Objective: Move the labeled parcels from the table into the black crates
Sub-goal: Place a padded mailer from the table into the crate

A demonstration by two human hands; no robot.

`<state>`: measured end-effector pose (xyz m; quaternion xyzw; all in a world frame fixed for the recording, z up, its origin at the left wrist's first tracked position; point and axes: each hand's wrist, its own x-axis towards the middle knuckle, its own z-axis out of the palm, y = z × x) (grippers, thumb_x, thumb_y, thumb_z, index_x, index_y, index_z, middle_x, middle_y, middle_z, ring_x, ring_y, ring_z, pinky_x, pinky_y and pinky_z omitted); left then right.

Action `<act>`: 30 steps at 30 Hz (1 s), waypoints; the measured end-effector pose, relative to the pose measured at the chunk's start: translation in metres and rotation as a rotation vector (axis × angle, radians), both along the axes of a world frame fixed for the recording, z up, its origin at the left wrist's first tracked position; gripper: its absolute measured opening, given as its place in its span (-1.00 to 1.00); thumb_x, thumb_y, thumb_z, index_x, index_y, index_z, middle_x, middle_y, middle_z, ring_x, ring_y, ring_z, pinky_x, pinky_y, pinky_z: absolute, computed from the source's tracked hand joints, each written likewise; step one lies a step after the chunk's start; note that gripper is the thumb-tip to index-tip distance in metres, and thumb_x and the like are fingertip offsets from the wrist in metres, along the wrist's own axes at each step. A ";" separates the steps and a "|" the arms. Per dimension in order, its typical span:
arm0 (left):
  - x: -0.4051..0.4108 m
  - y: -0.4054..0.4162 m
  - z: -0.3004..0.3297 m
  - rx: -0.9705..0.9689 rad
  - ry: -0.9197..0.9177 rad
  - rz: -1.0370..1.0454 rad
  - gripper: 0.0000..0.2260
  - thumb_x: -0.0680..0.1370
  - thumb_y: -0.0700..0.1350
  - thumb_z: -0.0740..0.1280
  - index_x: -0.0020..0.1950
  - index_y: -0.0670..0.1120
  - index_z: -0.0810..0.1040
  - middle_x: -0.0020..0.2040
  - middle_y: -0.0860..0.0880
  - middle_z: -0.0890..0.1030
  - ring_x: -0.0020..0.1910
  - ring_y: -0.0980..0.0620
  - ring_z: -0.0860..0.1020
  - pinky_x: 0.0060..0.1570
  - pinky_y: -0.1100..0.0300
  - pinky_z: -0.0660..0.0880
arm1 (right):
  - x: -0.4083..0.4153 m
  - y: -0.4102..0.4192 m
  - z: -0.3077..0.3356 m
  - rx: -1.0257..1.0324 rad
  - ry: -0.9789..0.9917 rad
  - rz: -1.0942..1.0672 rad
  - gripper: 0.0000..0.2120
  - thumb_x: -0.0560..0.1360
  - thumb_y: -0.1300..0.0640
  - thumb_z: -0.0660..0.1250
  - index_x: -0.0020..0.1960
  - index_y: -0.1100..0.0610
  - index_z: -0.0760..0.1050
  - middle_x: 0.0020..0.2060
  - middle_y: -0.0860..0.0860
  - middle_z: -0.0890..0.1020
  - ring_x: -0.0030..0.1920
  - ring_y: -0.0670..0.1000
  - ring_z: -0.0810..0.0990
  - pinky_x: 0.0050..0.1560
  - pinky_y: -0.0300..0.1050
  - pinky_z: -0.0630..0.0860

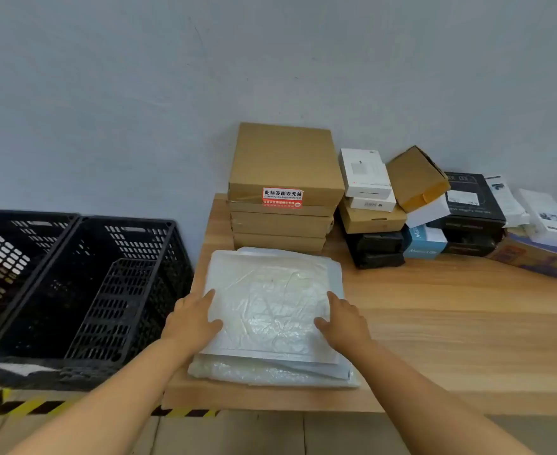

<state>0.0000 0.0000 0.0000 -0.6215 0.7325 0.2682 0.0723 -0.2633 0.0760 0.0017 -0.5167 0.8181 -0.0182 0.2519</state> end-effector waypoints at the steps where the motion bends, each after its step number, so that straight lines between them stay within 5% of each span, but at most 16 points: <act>1: 0.000 -0.004 -0.002 0.036 0.022 0.020 -0.37 0.58 0.06 0.20 0.56 0.02 -0.06 0.54 -0.04 0.03 0.47 -0.10 0.06 0.37 0.01 0.22 | 0.001 -0.004 -0.003 0.000 -0.109 -0.087 -0.36 0.57 -0.03 0.20 0.54 0.12 0.01 0.40 0.11 0.33 0.38 0.13 0.31 0.30 0.00 0.31; 10: 0.014 -0.033 -0.021 0.186 0.446 0.253 -0.40 0.54 -0.21 0.25 0.53 -0.11 0.07 0.33 -0.13 0.40 0.22 -0.10 0.43 0.06 0.18 0.38 | 0.019 -0.016 -0.014 -0.041 -0.580 -0.551 -0.34 0.56 0.12 0.26 0.54 0.17 0.00 0.45 0.17 0.25 0.41 0.19 0.29 0.34 0.03 0.31; 14: 0.024 -0.037 -0.013 0.151 0.470 0.344 -0.88 0.52 -0.28 0.24 0.03 -0.14 0.40 0.01 -0.17 0.51 -0.10 -0.05 0.49 -0.15 0.14 0.45 | 0.033 -0.013 -0.015 -0.071 -0.654 -0.670 -0.36 0.57 0.16 0.24 0.54 0.15 0.01 0.48 0.15 0.23 0.41 0.18 0.29 0.31 0.00 0.30; 17: 0.036 -0.041 -0.007 0.208 0.515 0.414 -0.91 0.52 -0.29 0.24 -0.15 -0.14 0.41 -0.08 -0.16 0.52 -0.10 -0.09 0.50 -0.04 0.08 0.47 | 0.045 -0.011 -0.010 -0.074 -0.712 -0.736 -0.41 0.59 0.18 0.21 0.54 0.16 0.04 0.46 0.14 0.27 0.39 0.17 0.32 0.25 -0.03 0.31; 21: 0.053 -0.042 0.006 0.286 0.626 0.469 -0.82 0.52 -0.36 0.25 0.05 -0.13 0.44 -0.06 -0.11 0.51 -0.06 -0.08 0.49 -0.09 0.10 0.48 | 0.061 -0.005 -0.006 -0.083 -0.796 -0.850 -0.44 0.58 0.17 0.22 0.52 0.16 0.11 0.38 0.19 0.35 0.32 0.20 0.39 0.27 0.03 0.35; 24: 0.063 -0.042 0.021 0.285 0.675 0.500 -0.76 0.52 -0.39 0.24 0.12 -0.14 0.43 -0.07 -0.10 0.51 -0.10 -0.08 0.50 -0.16 0.10 0.47 | 0.072 0.002 0.005 -0.130 -0.892 -0.898 -0.50 0.56 0.21 0.23 0.47 0.20 0.23 0.29 0.18 0.45 0.15 0.15 0.49 0.10 -0.03 0.46; 30: 0.073 -0.042 0.070 0.245 0.833 0.536 -0.67 0.48 -0.44 0.26 0.17 -0.15 0.43 -0.04 -0.12 0.55 -0.11 -0.10 0.54 -0.21 0.09 0.49 | 0.084 0.004 0.067 -0.308 -0.885 -0.828 -0.76 0.58 0.29 0.20 0.23 0.28 0.46 0.01 0.07 0.55 0.09 0.13 0.55 0.24 0.03 0.47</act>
